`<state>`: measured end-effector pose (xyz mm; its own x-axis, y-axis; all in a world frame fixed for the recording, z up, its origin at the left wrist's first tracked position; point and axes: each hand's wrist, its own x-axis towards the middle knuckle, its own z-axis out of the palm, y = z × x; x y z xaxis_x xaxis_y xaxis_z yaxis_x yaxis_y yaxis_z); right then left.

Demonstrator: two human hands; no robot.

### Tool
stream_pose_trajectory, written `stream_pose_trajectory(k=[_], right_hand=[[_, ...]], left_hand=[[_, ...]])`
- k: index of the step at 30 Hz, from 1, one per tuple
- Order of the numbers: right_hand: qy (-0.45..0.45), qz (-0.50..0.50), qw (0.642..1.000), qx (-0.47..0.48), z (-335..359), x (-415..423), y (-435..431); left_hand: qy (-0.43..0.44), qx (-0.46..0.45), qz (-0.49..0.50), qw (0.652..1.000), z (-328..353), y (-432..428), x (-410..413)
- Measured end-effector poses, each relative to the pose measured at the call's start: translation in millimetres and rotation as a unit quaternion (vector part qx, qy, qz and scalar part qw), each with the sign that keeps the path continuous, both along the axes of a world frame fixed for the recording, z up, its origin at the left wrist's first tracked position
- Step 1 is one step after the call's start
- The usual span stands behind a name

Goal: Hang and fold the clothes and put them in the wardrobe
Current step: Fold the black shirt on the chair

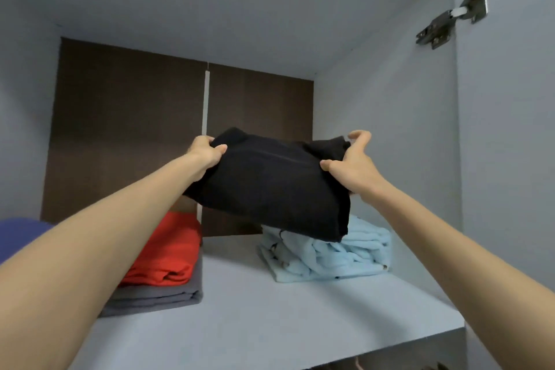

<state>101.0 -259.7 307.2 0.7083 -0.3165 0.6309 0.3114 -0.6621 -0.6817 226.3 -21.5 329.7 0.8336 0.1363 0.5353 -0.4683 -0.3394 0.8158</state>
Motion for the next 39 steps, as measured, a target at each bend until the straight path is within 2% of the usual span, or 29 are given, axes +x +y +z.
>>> stream_pose_trajectory(k=[4,8,12,14,15,16,17,18,19,20,21,23,25,27,30,34,37,39], right_hand=[[0.024,0.064,0.993,0.099,2.4,8.6,-17.5],[0.021,0.086,0.981,0.173,1.1,20.6,-24.1],[0.026,0.104,0.957,0.269,-14.7,30.6,-27.3],[0.057,0.112,0.95,0.286,-28.5,34.0,-29.4],[0.087,0.08,0.959,0.26,-35.9,35.2,-31.4],[0.125,0.002,0.978,0.168,-42.3,35.7,-35.3],[0.169,-0.104,0.98,0.02,-46.7,36.7,-40.2],[0.199,-0.217,0.946,-0.139,-49.0,37.9,-45.3],[0.184,-0.312,0.891,-0.275,-48.8,39.5,-49.2],[0.141,-0.352,0.854,-0.357,-45.9,40.9,-49.4],[0.101,-0.341,0.847,-0.396,-42.4,45.6,-48.5],[0.115,-0.257,0.866,-0.413,-36.0,57.1,-44.6],[0.223,-0.182,0.882,-0.374,-39.3,68.5,-42.4],[0.274,-0.165,0.881,-0.347,-56.5,76.9,-44.4],[0.251,-0.184,0.873,-0.374,-86.3,79.4,-51.2],[0.246,-0.21,0.841,-0.432,-102.5,81.4,-55.2],[0.228,-0.223,0.841,-0.437,-102.9,77.5,-51.6],[0.204,-0.229,0.857,-0.414,-103.0,72.1,-49.1]], left_hand=[[-0.025,0.05,-0.026,0.998,18.9,-50.2,48.5],[-0.059,0.074,-0.031,0.995,33.0,-94.6,93.8],[-0.073,0.097,-0.05,0.991,29.2,-141.7,125.1],[-0.072,0.118,-0.045,0.989,16.6,-163.2,138.9],[-0.062,0.144,-0.047,0.987,6.4,-173.3,146.3],[-0.045,0.175,-0.065,0.981,-5.1,-182.9,153.6],[-0.023,0.205,-0.103,0.973,-17.1,-191.8,160.3],[-0.006,0.23,-0.147,0.962,-27.5,-199.5,165.3],[-0.002,0.245,-0.18,0.953,-35.4,-205.8,167.9],[-0.007,0.251,-0.192,0.949,-40.5,-209.2,167.3],[-0.015,0.25,-0.188,0.95,-43.2,-210.6,165.2],[-0.018,0.261,-0.169,0.95,-45.8,-210.1,158.2],[-0.008,0.33,-0.151,0.932,-51.8,-207.9,152.3],[-0.012,0.375,-0.13,0.918,-64.0,-206.1,148.5],[-0.039,0.381,-0.11,0.917,-76.6,-204.9,144.8],[-0.065,0.391,-0.099,0.913,-80.1,-201.6,132.6],[-0.113,0.412,-0.062,0.902,-69.7,-197.6,116.1],[-0.138,0.409,-0.073,0.899,-63.9,-194.0,101.4]])
